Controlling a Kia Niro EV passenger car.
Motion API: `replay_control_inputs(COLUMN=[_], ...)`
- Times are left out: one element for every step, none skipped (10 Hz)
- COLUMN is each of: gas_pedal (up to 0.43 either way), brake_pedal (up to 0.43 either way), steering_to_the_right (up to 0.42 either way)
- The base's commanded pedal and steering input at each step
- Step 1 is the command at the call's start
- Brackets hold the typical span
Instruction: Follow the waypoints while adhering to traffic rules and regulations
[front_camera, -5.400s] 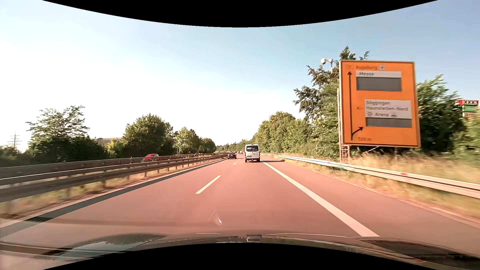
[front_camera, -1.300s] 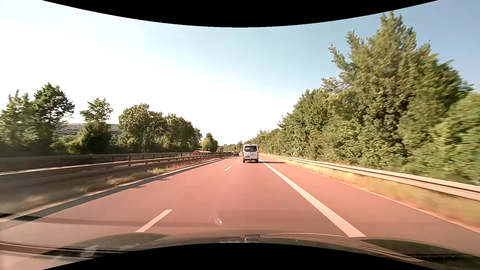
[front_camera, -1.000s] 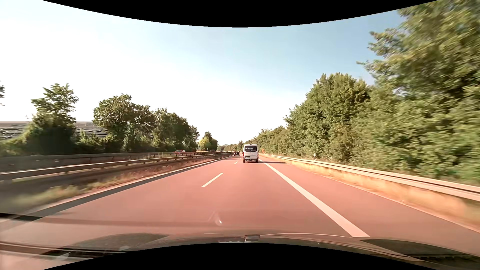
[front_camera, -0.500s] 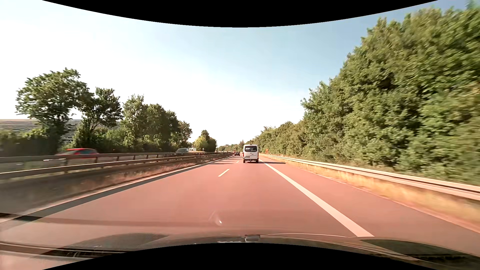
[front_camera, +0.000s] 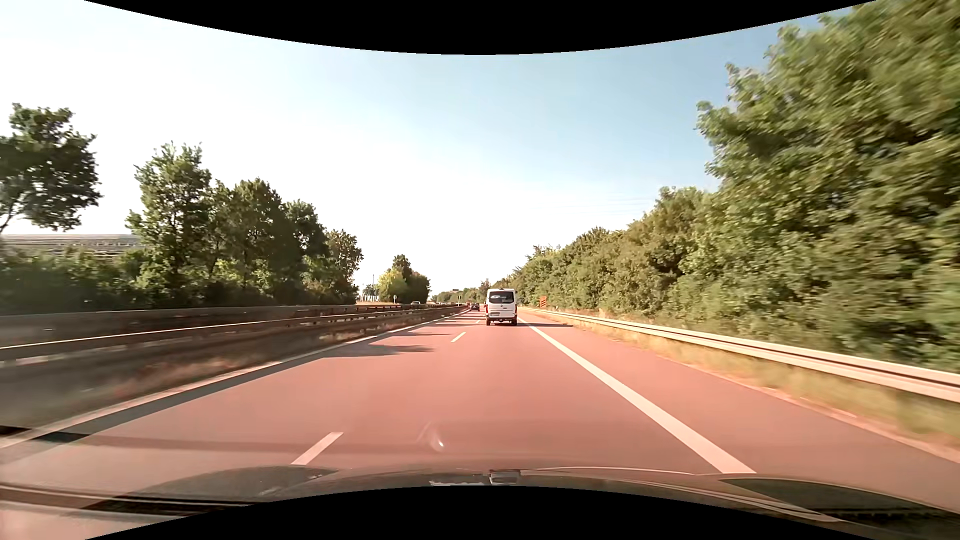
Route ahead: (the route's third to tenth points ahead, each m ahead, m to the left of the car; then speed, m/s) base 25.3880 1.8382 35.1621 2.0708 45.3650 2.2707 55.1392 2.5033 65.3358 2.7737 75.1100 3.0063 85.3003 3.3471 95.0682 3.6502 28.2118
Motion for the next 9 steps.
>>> replay_control_inputs(gas_pedal=[0.240,0.228,0.228,0.228,0.228,0.240,0.240,0.260,0.280], brake_pedal=[0.006,0.006,0.006,0.006,0.006,0.006,0.006,0.006,0.006], steering_to_the_right=[-0.002,0.000,-0.001,0.000,-0.001,-0.001,0.000,0.000,0.000])
